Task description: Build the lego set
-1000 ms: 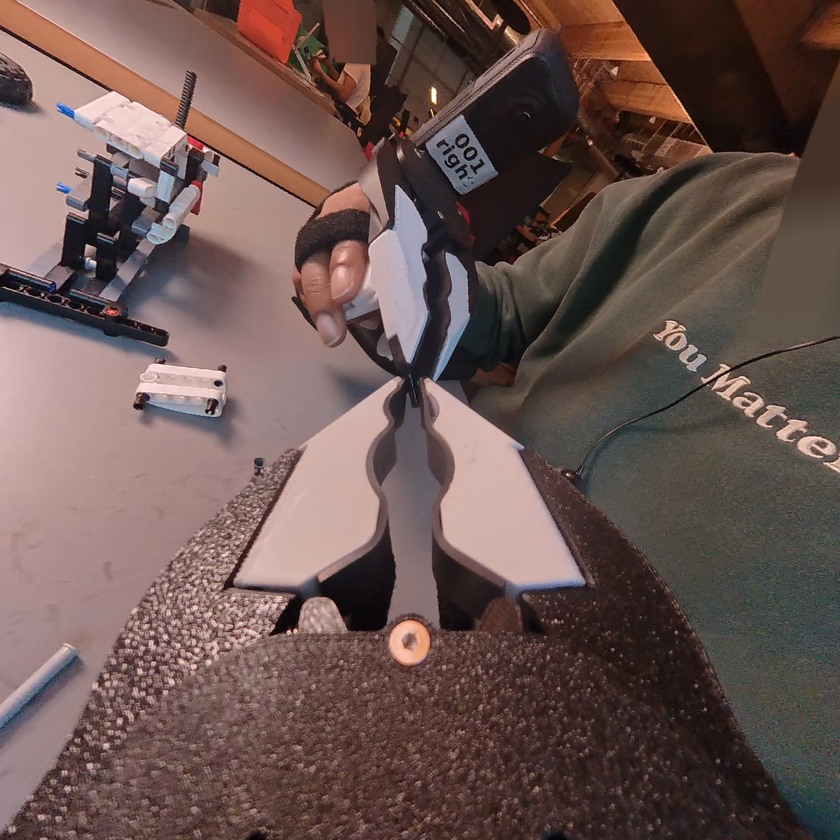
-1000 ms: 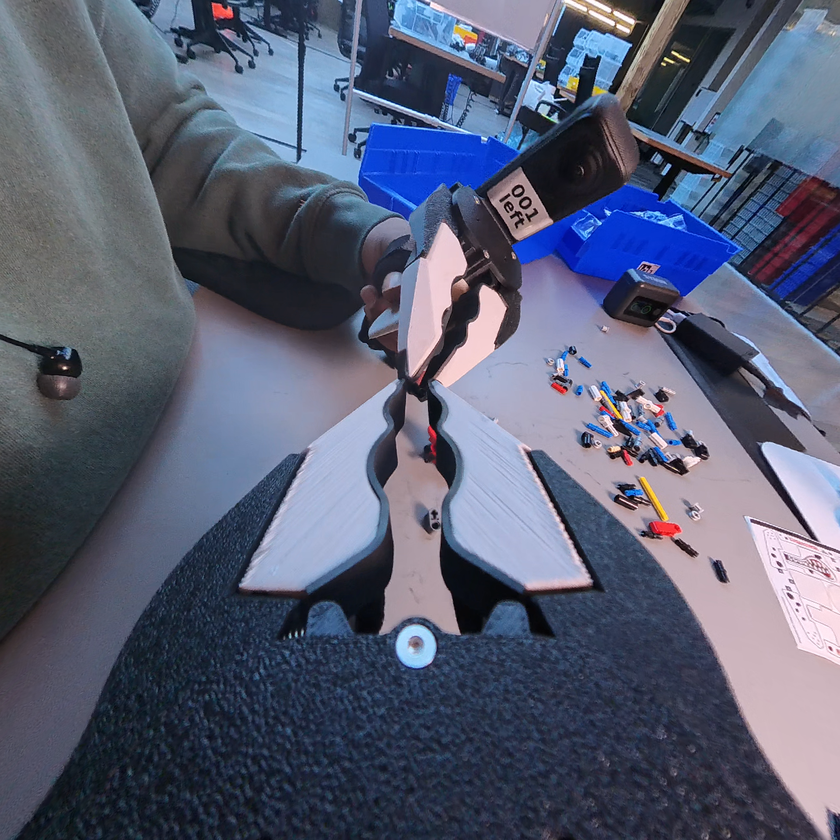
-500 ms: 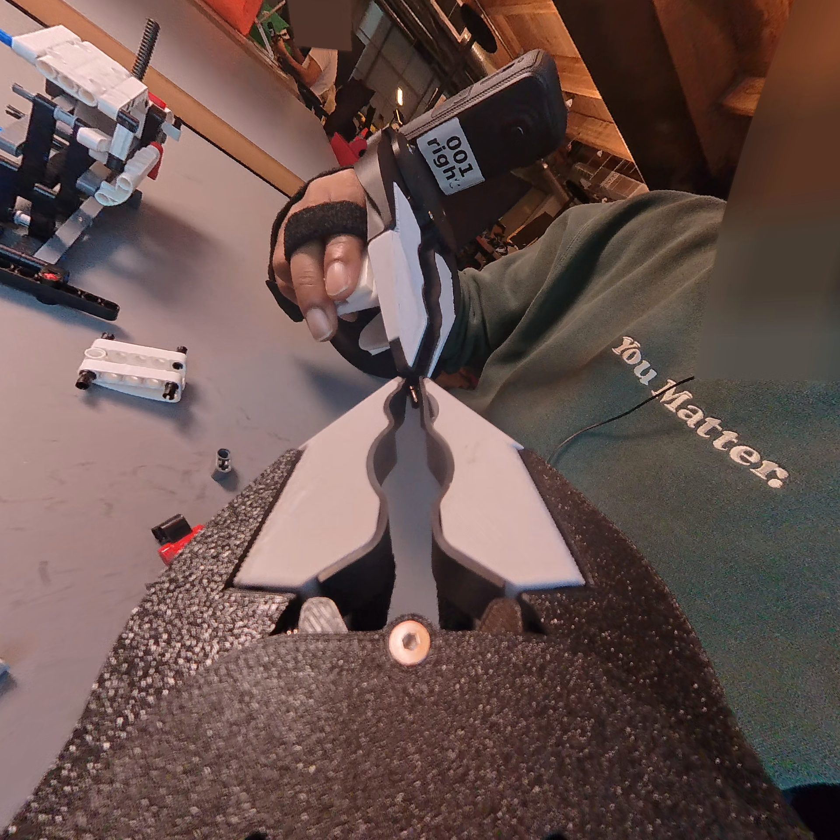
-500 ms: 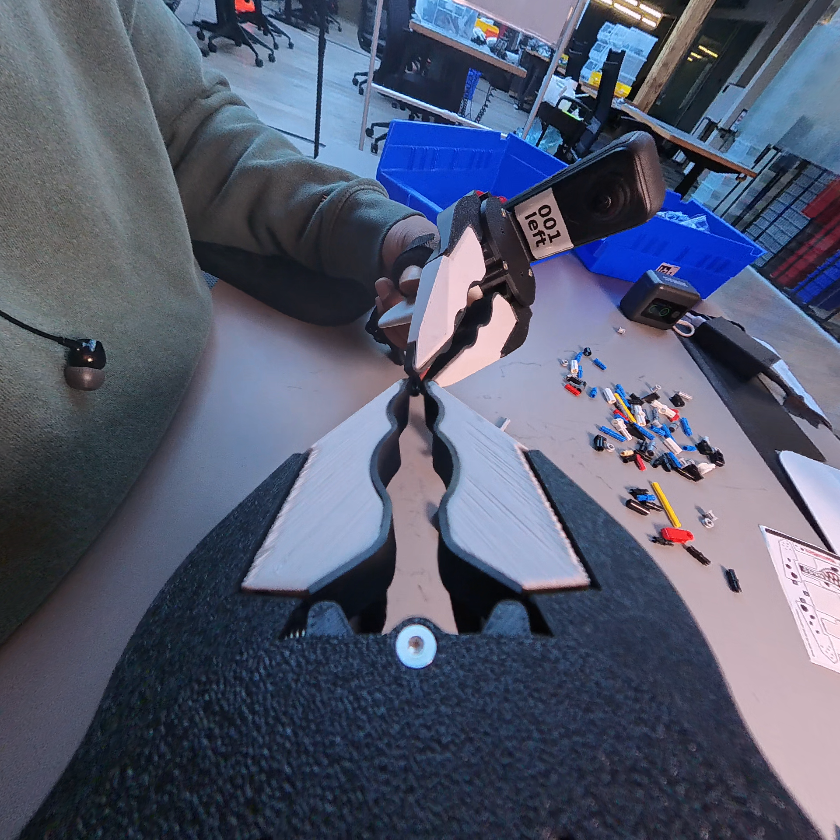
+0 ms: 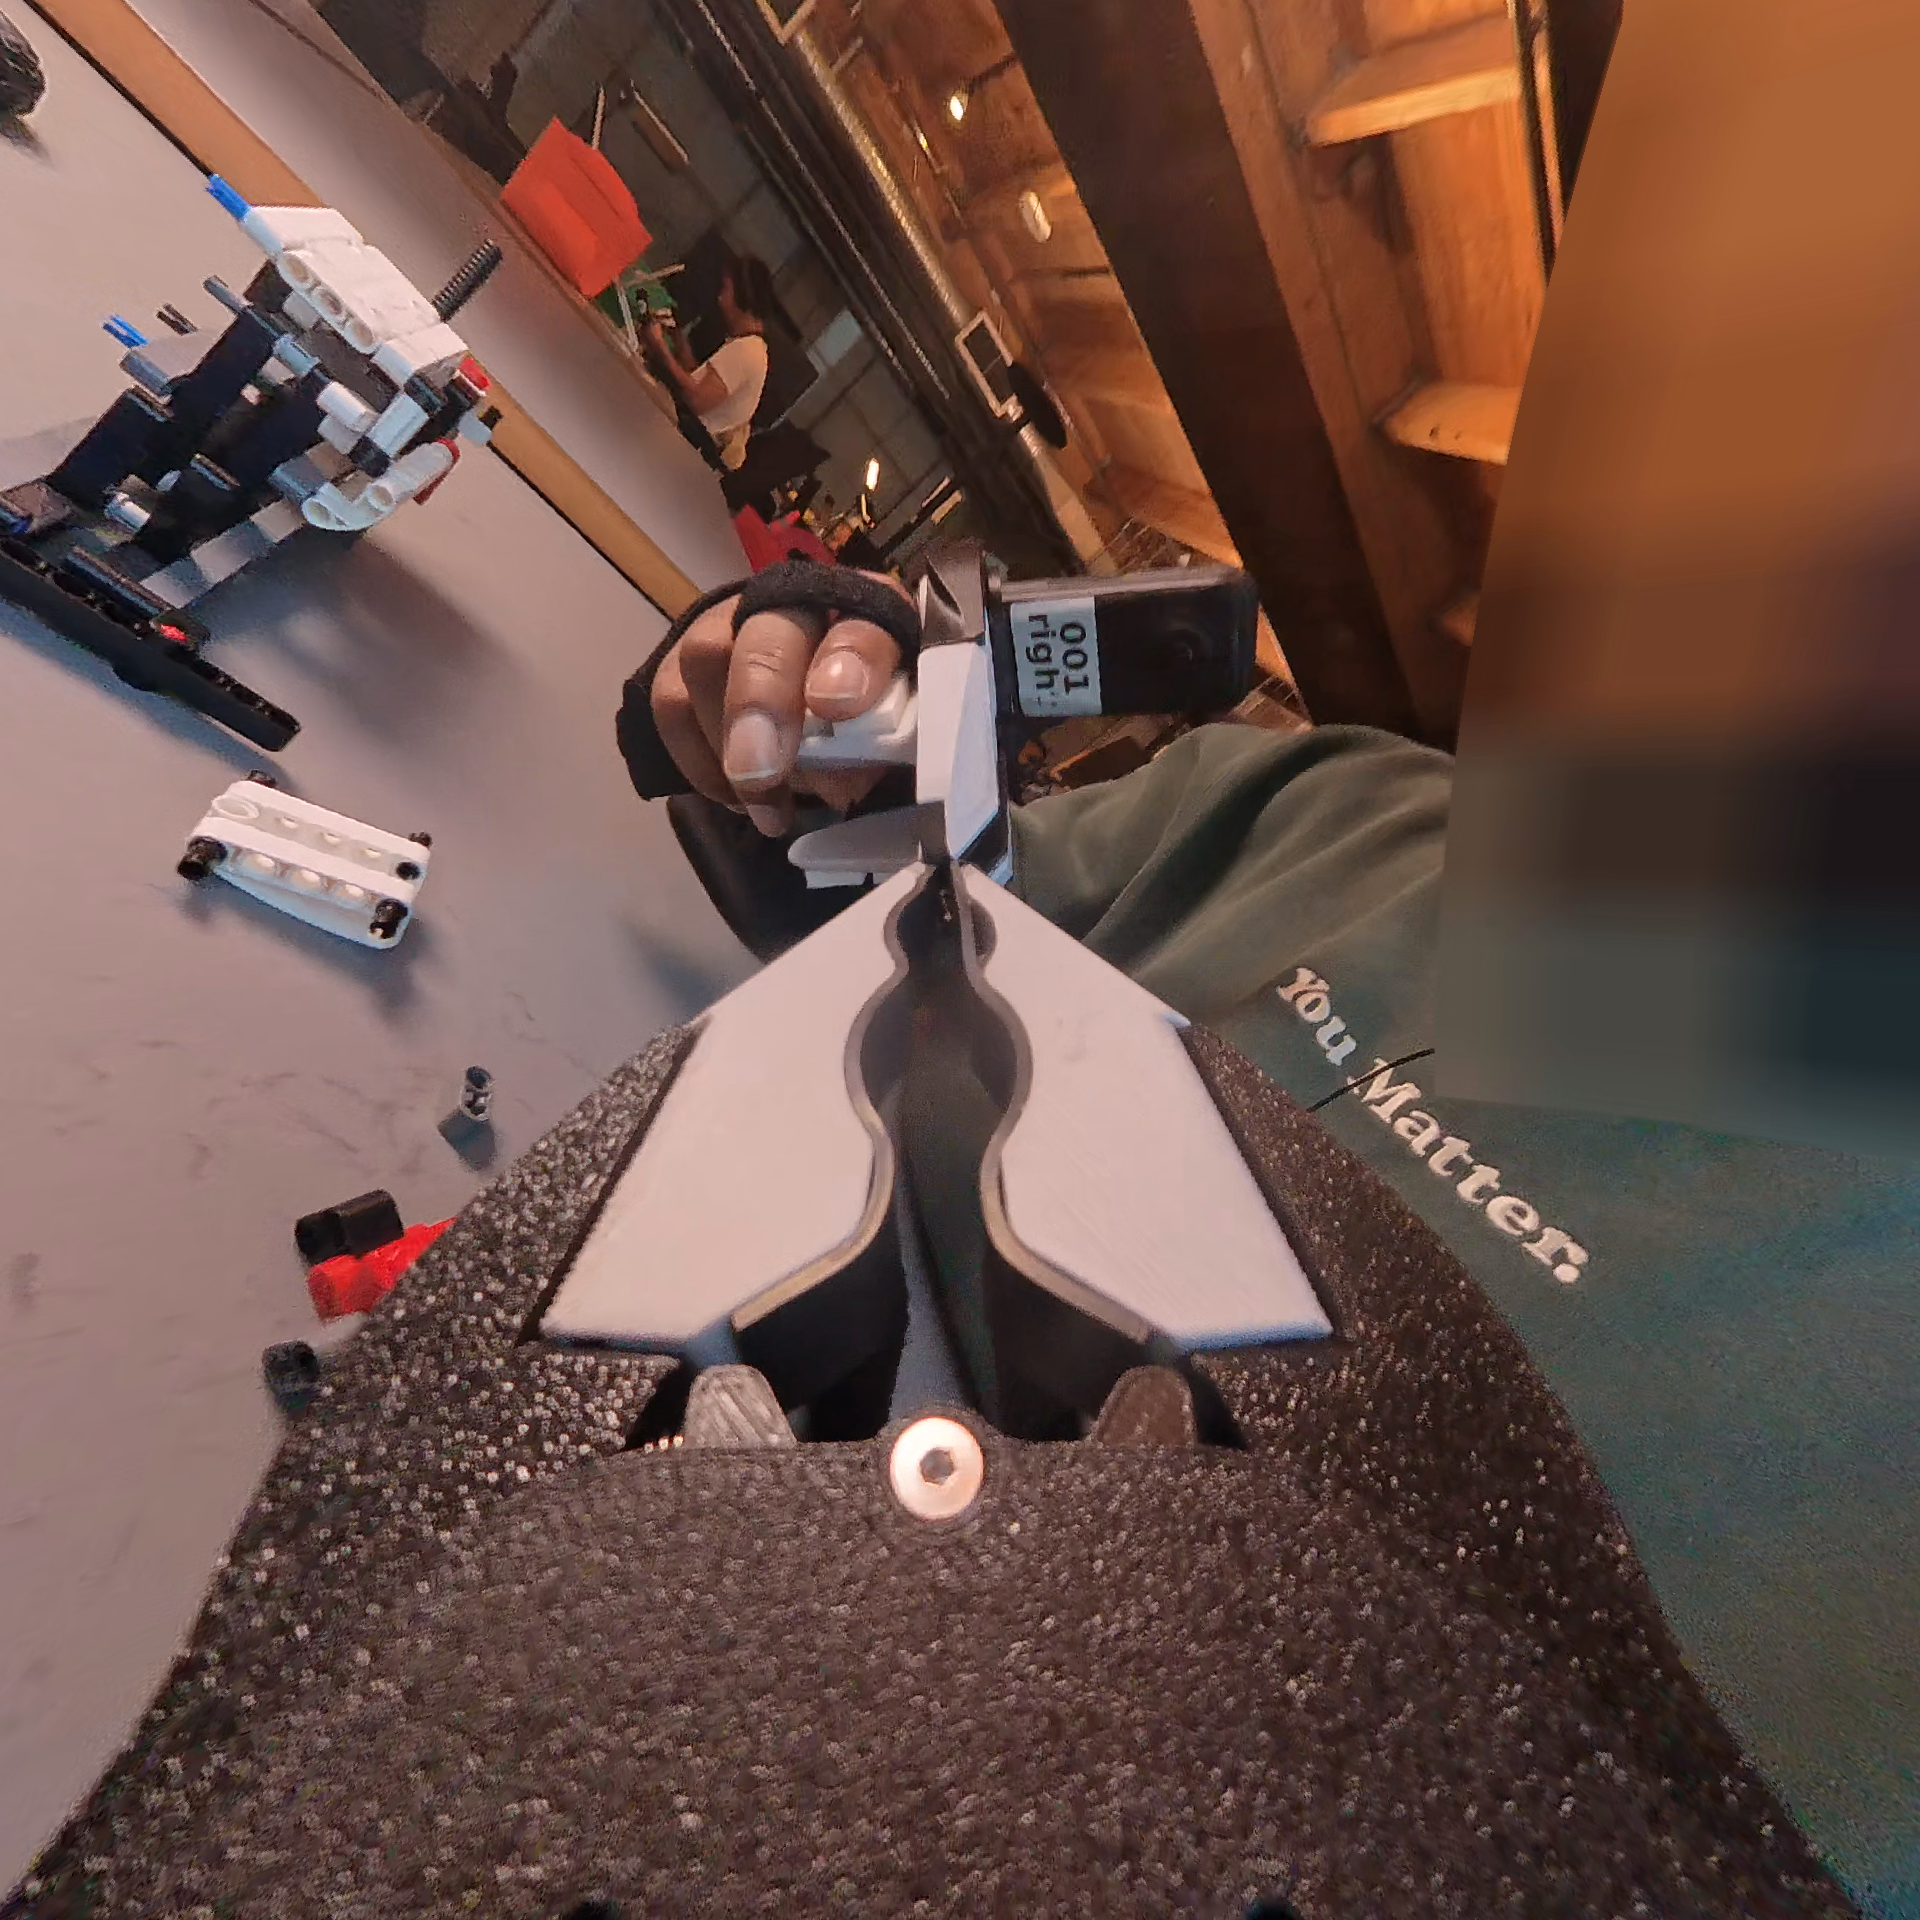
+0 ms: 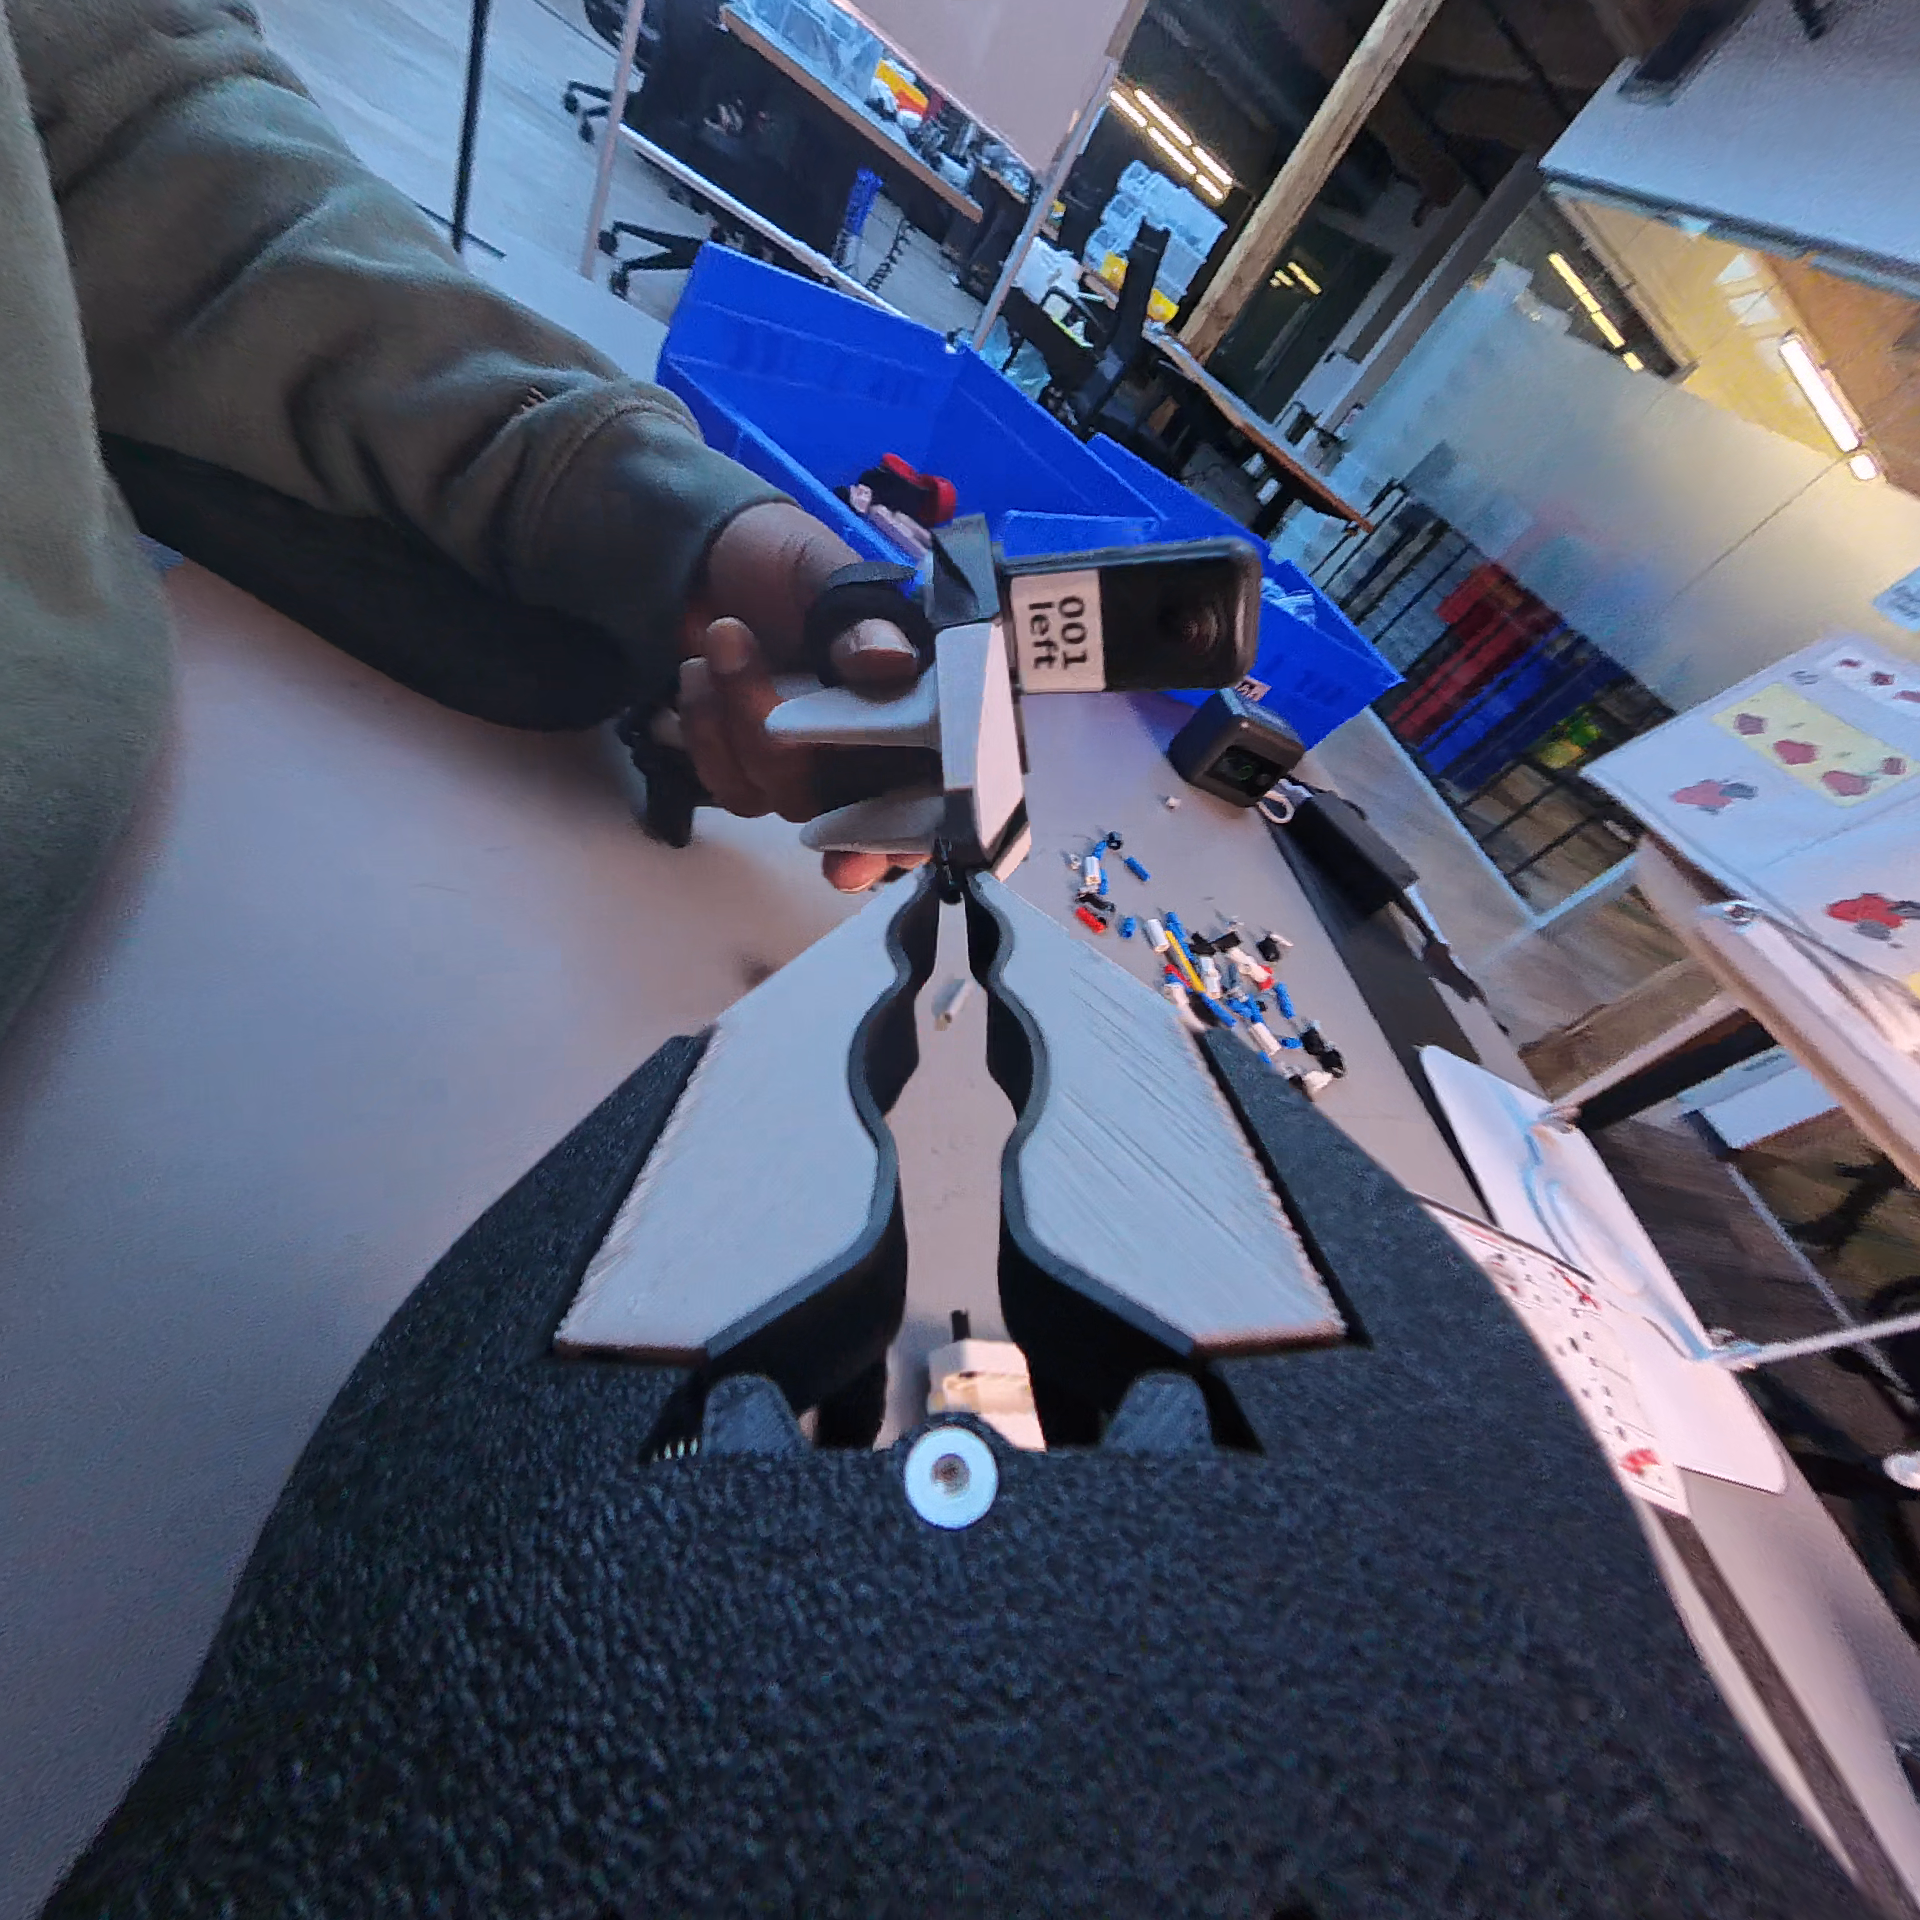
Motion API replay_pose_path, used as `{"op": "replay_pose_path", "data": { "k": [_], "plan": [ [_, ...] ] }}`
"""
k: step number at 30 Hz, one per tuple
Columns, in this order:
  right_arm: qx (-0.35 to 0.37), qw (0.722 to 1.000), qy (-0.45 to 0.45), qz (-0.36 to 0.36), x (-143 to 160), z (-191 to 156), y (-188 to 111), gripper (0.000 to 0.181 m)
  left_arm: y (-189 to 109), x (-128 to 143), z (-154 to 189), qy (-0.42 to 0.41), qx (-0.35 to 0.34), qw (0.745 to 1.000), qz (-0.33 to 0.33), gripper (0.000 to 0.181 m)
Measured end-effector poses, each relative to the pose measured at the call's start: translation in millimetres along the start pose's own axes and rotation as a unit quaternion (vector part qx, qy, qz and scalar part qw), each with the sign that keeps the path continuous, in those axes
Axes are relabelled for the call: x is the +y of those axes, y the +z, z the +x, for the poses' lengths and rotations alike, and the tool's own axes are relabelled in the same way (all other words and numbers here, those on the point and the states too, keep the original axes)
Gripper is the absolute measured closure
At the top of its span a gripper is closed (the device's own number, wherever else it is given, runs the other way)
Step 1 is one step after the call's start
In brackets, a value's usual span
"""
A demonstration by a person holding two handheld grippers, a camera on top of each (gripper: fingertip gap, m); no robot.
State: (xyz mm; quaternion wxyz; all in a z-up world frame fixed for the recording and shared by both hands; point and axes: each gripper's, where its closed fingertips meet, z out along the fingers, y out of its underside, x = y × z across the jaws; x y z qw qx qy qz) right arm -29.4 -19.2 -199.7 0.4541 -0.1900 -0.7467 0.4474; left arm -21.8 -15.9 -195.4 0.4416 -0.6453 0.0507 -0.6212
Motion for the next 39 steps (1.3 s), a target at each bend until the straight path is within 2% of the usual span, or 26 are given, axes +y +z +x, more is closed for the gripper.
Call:
{"op": "replay_pose_path", "data": {
  "k": [3, 6, 10, 14, 17, 21, 30, 39],
  "plan": [
    [0.021, 1.000, -0.018, -0.004, -1, 4, 2, 0.177, -2, -6, -1, -0.029, 0.014, 0.999, 0.027, 0.181],
    [0.015, 1.000, 0.003, -0.003, 1, 5, 2, 0.177, -3, -9, -5, -0.027, 0.000, 0.999, 0.037, 0.181],
    [0.008, 0.999, 0.034, -0.006, 8, 9, -1, 0.177, -10, -15, -12, -0.002, -0.037, 0.998, 0.045, 0.167],
    [0.004, 0.999, 0.051, -0.010, 11, 13, -5, 0.177, -11, -9, -17, 0.055, -0.092, 0.994, 0.008, 0.164],
    [-0.006, 0.999, 0.052, -0.012, 11, 9, -3, 0.177, -5, -3, -18, 0.075, -0.106, 0.992, -0.012, 0.167],
    [-0.012, 0.999, 0.051, -0.014, 12, 5, -1, 0.177, -3, 0, -15, 0.074, -0.094, 0.993, -0.018, 0.176],
    [-0.017, 0.997, 0.072, 0.013, 3, 5, -3, 0.177, -1, -1, -5, 0.047, -0.049, 0.998, -0.004, 0.177],
    [-0.027, 0.997, 0.072, 0.013, 2, 1, -3, 0.176, 2, 2, -3, 0.050, -0.042, 0.998, -0.013, 0.177]
  ]
}}
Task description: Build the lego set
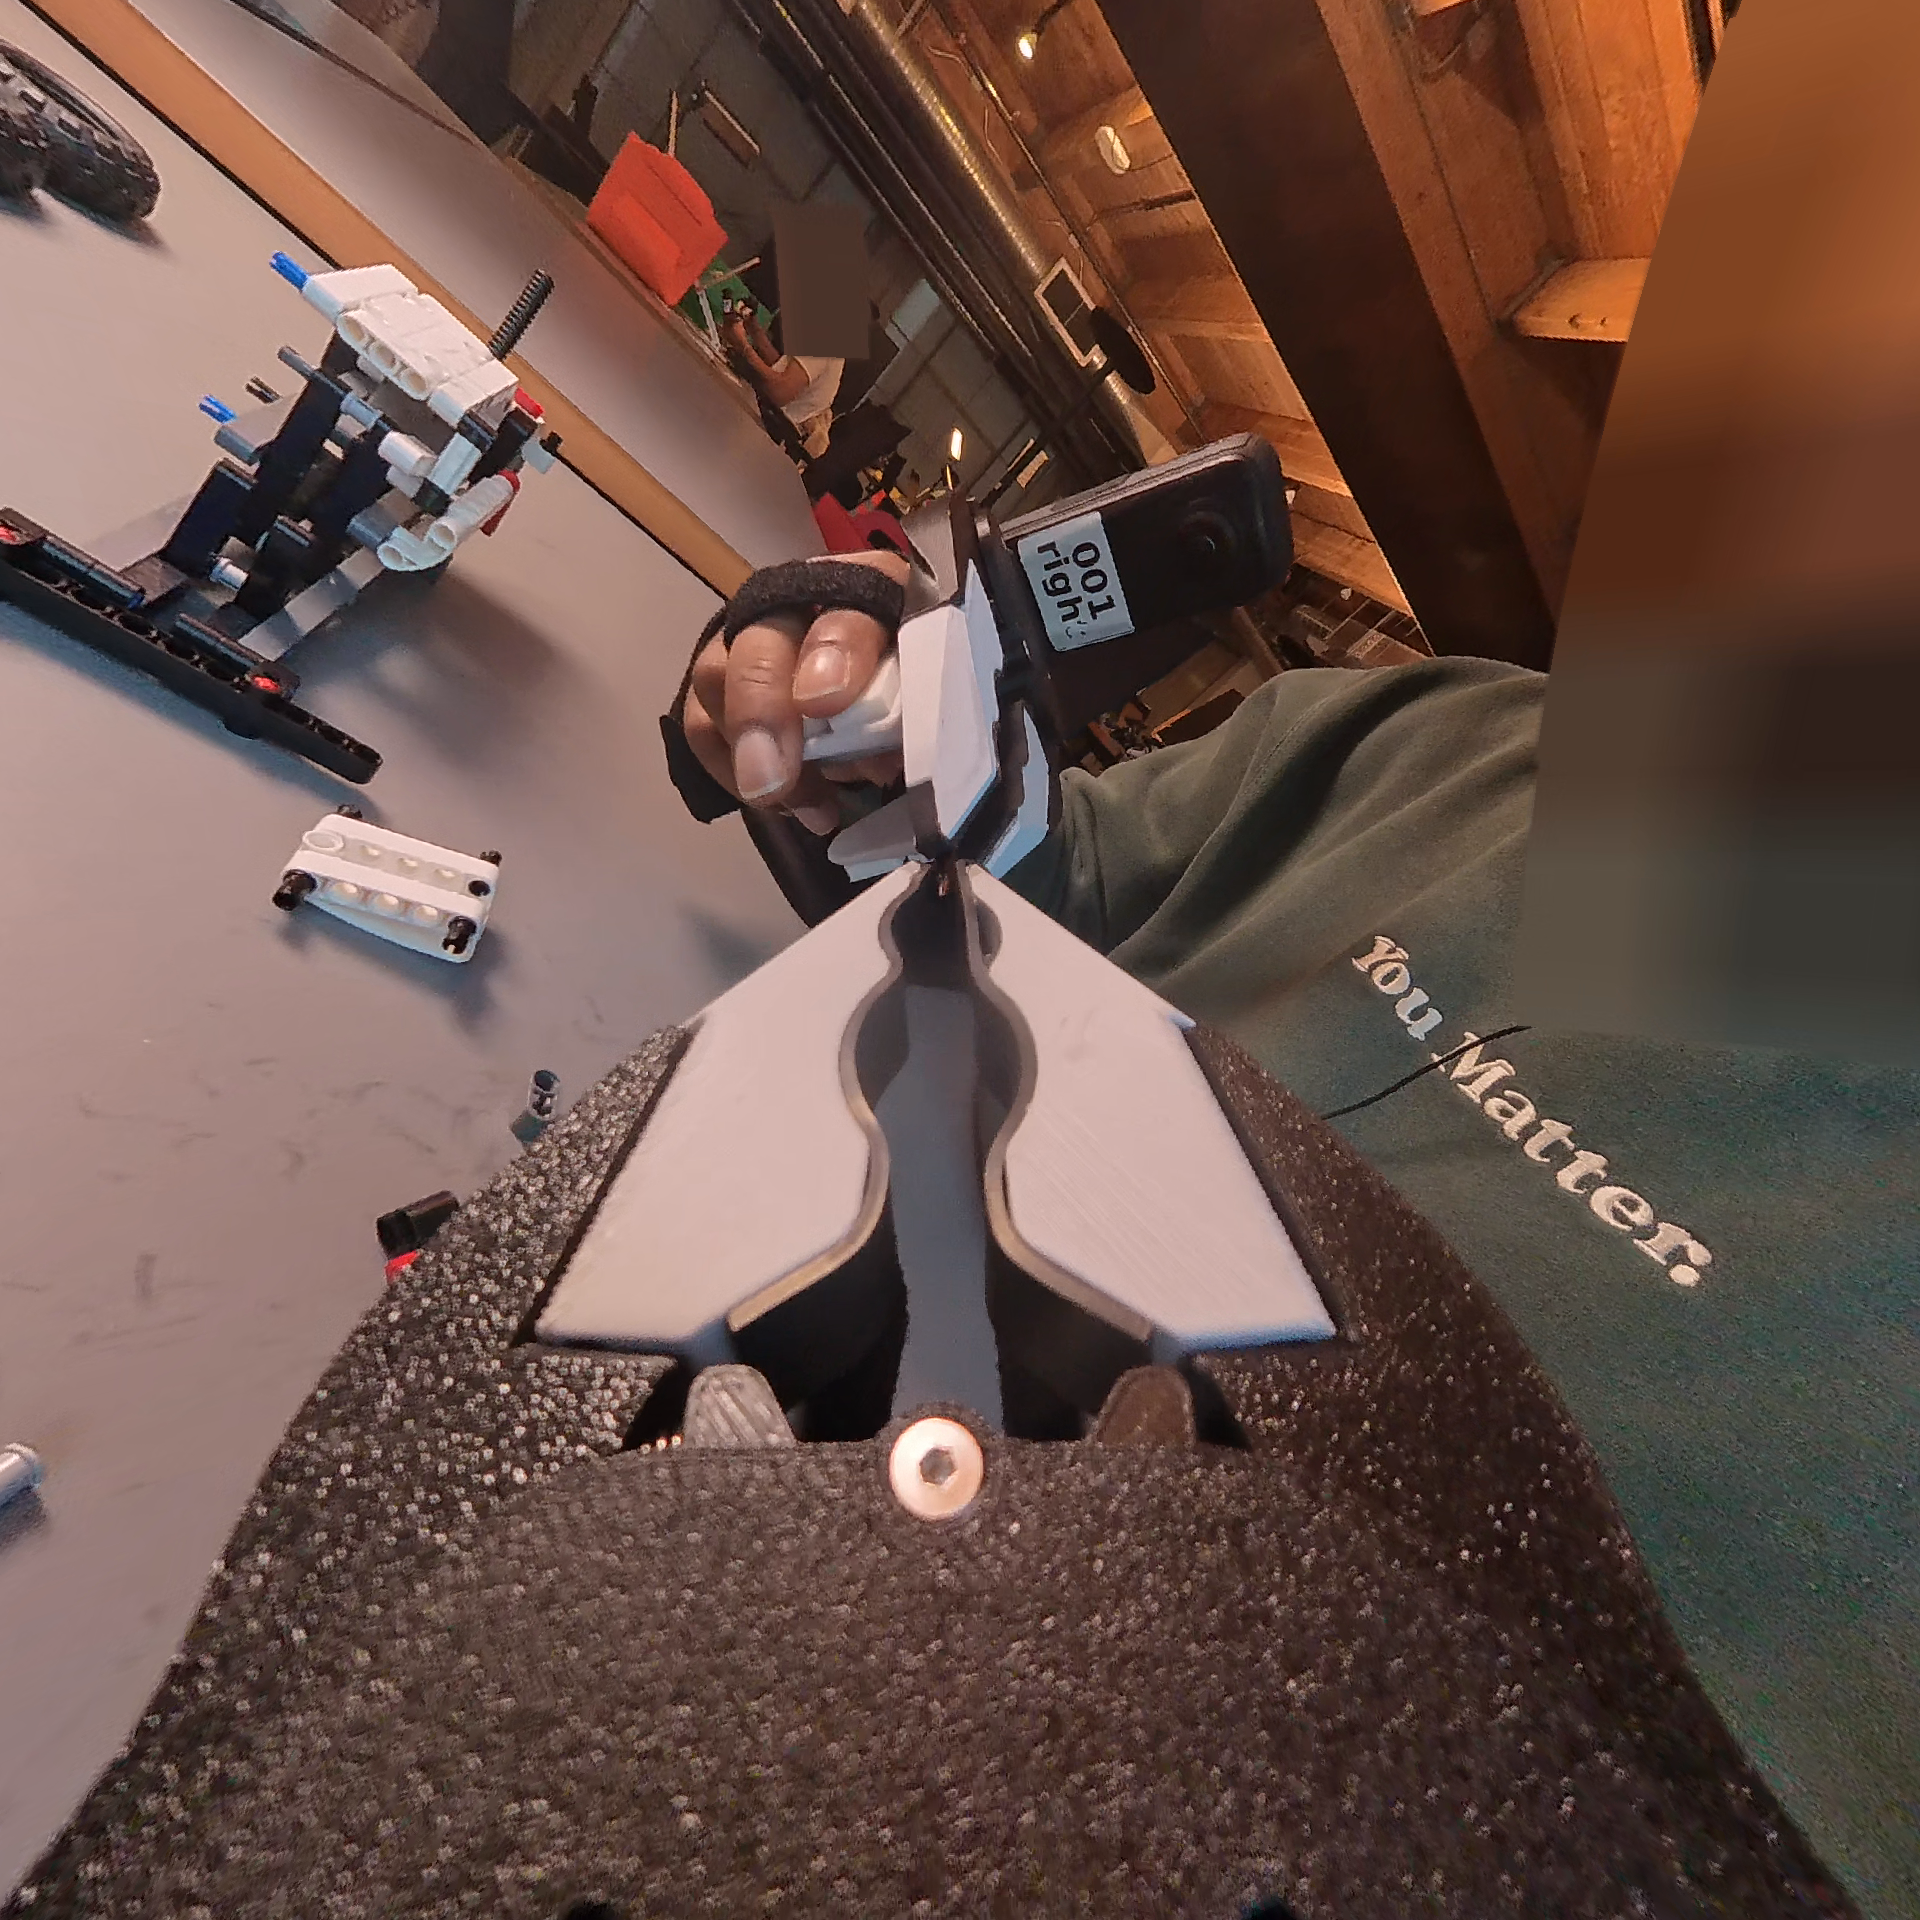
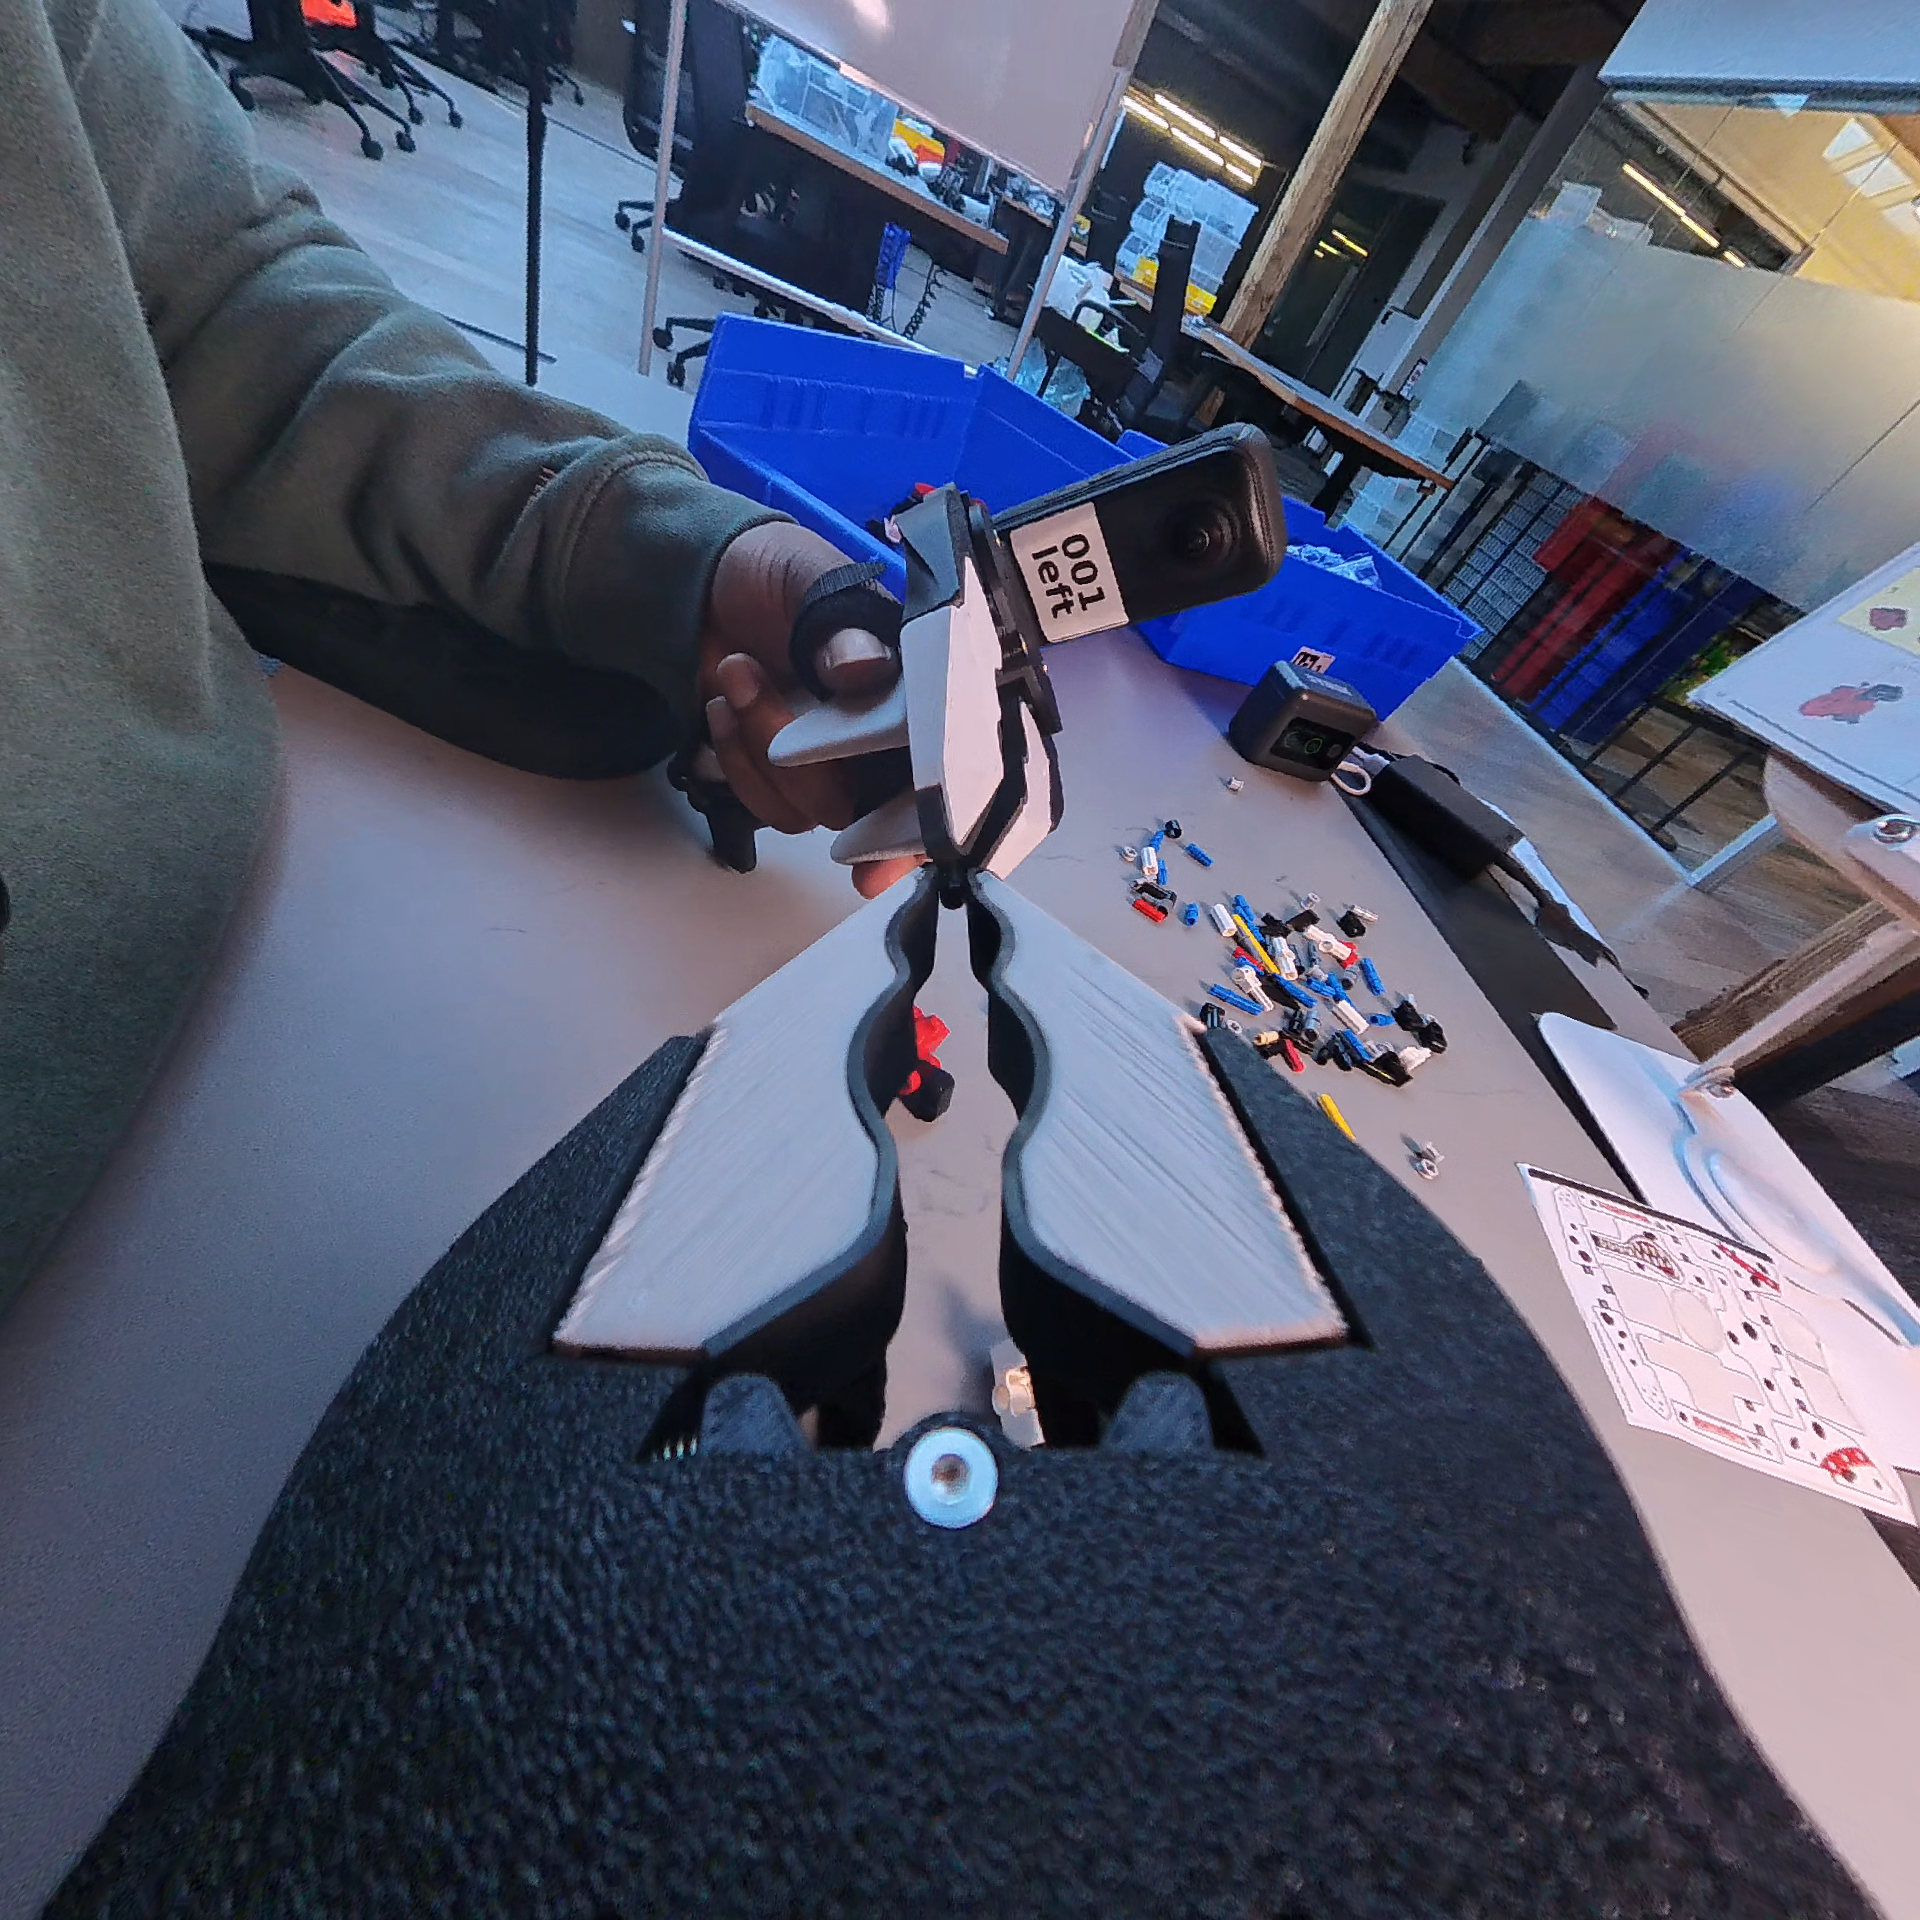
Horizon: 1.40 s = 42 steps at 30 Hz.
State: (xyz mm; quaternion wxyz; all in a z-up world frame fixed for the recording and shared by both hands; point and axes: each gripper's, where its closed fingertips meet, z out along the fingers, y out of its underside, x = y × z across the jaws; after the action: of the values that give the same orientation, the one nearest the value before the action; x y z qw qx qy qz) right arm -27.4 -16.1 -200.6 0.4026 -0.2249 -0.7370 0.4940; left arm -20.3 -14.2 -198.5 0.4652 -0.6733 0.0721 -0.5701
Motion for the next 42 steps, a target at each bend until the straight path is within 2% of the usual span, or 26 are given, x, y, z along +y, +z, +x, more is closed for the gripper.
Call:
{"op": "replay_pose_path", "data": {
  "k": [8, 11, 13, 15, 18, 22, 26, 31, 36, 42],
  "plan": [
    [-0.013, 1.000, 0.008, -0.005, 0, -3, -1, 0.177, 1, 2, 1, -0.003, 0.005, 1.000, -0.004, 0.176],
    [-0.026, 0.999, 0.035, -0.026, 7, -2, -1, 0.177, 2, 4, -5, 0.021, -0.026, 0.999, -0.015, 0.176],
    [-0.028, 0.997, 0.045, -0.051, 16, 0, -1, 0.177, 1, 5, -15, 0.067, -0.075, 0.994, -0.034, 0.170],
    [-0.031, 0.995, 0.054, -0.083, 28, 3, -3, 0.177, -4, 10, -31, 0.130, -0.150, 0.978, -0.070, 0.164],
    [-0.041, 0.986, 0.076, -0.142, 50, 7, -7, 0.177, -12, 25, -59, 0.213, -0.248, 0.933, -0.152, 0.161],
    [-0.079, 0.966, 0.079, -0.235, 79, 4, -9, 0.177, -6, 44, -77, 0.254, -0.282, 0.898, -0.224, 0.158],
    [-0.133, 0.940, 0.054, -0.310, 93, -7, -7, 0.177, -5, 53, -89, 0.280, -0.306, 0.869, -0.270, 0.158],
    [-0.169, 0.915, 0.033, -0.364, 103, -12, -5, 0.177, -4, 66, -98, 0.293, -0.319, 0.843, -0.319, 0.161],
    [-0.182, 0.904, 0.024, -0.385, 105, -13, -4, 0.177, -1, 68, -99, 0.290, -0.314, 0.843, -0.326, 0.174],
    [-0.194, 0.896, 0.021, -0.399, 104, -20, -6, 0.177, 7, 74, -94, 0.282, -0.292, 0.854, -0.326, 0.174]
  ]
}}
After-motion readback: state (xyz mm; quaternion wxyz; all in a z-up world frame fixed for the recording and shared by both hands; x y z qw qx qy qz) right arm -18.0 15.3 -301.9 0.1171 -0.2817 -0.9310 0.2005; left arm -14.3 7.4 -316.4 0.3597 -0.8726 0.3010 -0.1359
